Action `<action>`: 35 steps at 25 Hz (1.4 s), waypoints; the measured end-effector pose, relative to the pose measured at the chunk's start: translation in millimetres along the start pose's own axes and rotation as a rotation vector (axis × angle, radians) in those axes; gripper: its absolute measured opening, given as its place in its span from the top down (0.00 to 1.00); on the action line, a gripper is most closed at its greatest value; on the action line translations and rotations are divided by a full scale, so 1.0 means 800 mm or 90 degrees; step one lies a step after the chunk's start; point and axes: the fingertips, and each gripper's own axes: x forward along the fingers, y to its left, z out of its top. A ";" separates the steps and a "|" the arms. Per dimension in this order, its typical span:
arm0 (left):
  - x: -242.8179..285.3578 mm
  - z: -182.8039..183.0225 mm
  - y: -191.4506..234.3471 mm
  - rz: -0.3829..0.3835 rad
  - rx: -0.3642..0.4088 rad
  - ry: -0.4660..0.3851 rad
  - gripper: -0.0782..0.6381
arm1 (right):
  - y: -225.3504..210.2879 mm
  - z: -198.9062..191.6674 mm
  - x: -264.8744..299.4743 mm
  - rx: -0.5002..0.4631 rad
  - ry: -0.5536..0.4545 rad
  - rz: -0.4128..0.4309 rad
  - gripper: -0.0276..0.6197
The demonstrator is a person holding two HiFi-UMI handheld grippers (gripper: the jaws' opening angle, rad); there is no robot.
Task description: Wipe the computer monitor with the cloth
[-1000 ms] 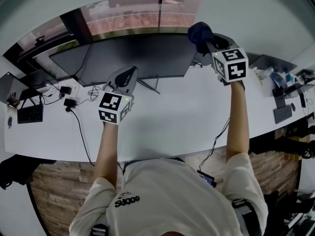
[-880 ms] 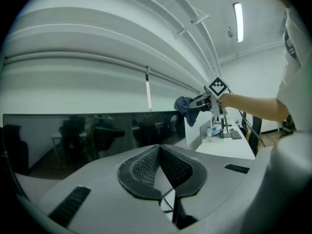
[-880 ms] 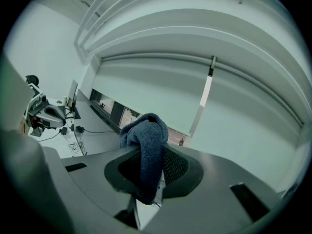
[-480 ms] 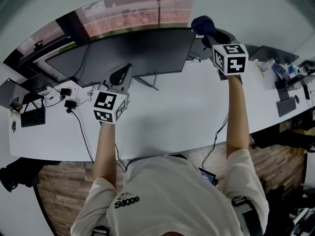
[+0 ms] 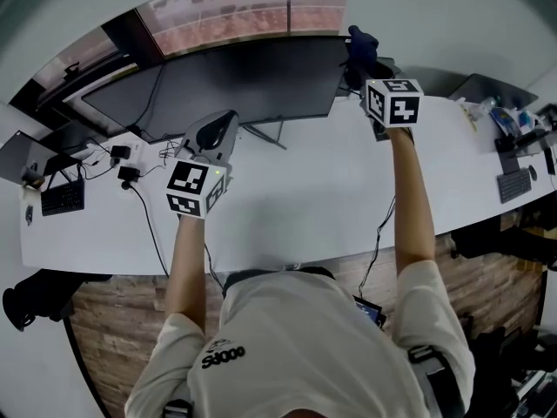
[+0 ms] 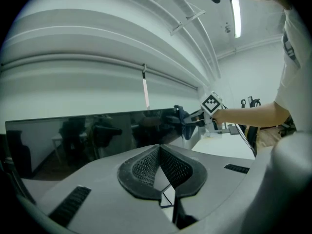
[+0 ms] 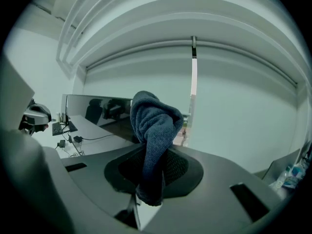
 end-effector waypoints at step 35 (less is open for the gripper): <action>-0.030 -0.141 0.048 0.060 -0.076 0.089 0.87 | 0.066 -0.327 0.106 0.133 0.274 0.048 0.87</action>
